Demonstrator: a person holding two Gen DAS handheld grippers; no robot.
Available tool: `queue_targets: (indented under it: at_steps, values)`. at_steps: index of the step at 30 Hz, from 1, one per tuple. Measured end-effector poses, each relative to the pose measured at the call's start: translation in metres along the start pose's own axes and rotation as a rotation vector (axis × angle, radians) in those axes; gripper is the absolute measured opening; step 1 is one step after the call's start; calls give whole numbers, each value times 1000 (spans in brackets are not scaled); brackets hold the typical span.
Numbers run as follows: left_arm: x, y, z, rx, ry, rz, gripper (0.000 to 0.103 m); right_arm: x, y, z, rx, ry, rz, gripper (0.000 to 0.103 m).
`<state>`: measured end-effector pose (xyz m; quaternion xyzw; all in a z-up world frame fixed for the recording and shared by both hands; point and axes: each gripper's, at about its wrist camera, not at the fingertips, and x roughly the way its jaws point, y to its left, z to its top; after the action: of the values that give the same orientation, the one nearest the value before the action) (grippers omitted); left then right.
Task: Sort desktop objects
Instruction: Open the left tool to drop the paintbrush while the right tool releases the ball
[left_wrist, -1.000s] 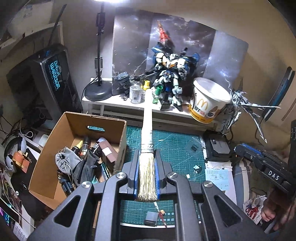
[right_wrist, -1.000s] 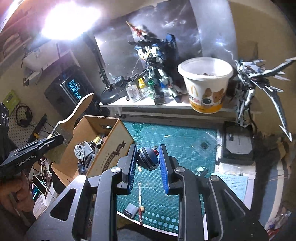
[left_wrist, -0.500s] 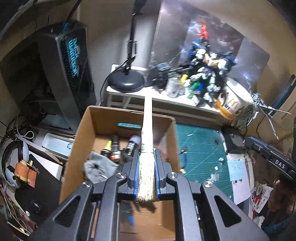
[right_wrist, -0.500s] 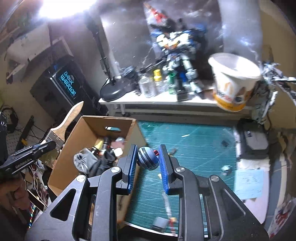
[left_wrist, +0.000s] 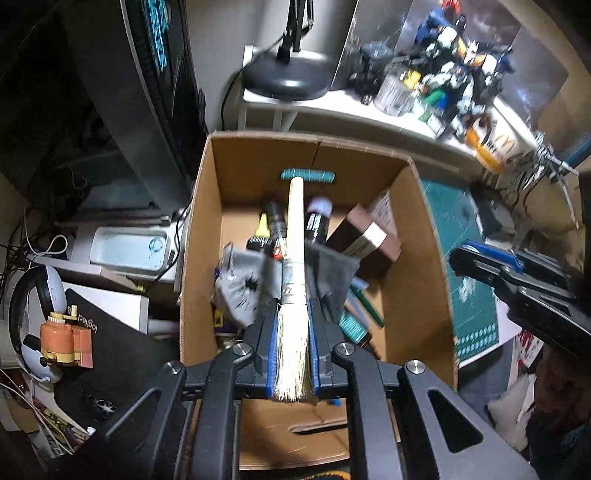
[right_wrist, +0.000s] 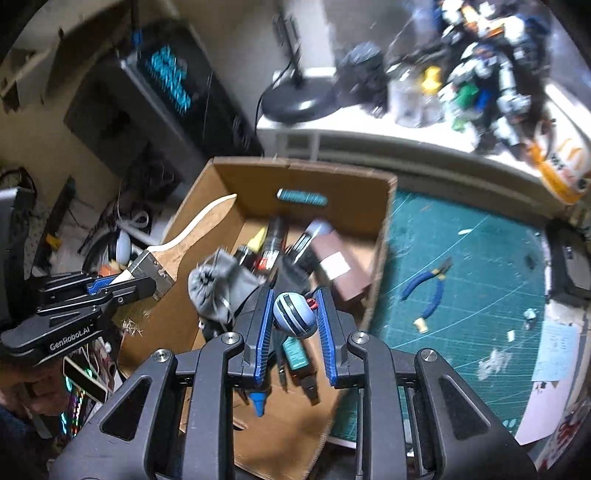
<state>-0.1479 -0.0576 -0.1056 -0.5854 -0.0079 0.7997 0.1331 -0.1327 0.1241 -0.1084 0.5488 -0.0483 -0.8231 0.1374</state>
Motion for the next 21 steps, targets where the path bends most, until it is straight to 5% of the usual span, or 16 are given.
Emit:
queue_targets:
  at_steps: [21]
  values:
    - [79, 32, -16, -2, 270, -6, 14, 107, 13, -5, 1, 264, -53, 22]
